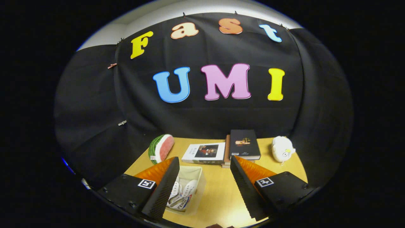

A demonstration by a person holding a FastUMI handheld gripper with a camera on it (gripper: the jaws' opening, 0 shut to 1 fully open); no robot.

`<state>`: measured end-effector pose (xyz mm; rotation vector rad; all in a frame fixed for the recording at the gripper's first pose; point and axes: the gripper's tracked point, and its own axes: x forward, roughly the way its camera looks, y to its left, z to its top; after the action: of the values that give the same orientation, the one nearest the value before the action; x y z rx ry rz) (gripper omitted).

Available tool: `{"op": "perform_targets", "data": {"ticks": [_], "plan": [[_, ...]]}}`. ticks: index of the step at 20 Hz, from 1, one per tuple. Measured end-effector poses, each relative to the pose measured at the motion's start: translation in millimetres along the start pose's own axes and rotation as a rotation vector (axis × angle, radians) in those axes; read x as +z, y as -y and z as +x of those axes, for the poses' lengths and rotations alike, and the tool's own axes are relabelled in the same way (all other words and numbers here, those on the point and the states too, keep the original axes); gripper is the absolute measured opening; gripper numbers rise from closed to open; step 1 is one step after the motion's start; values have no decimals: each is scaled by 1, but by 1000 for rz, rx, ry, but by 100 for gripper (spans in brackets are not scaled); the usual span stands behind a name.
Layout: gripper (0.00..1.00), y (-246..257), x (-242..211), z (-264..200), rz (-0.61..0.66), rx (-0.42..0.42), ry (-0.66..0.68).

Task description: Open the storage box then place both shoes into the box .Put the left shoe in first, then the right shoe, with the right side of both shoes facing outward in a uniform manner.

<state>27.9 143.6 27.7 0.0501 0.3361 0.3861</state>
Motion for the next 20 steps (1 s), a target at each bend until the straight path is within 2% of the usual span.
{"op": "perform_targets", "data": {"ticks": [5, 8, 9, 14, 20], "plan": [[99, 78, 53, -29, -21, -114, 192], [99, 118, 67, -38, -36, -173, 256], [99, 126, 56, -42, -41, -179, 266], [99, 162, 56, -32, -37, -172, 289], [99, 164, 51, -17, -50, -117, 292]]}}
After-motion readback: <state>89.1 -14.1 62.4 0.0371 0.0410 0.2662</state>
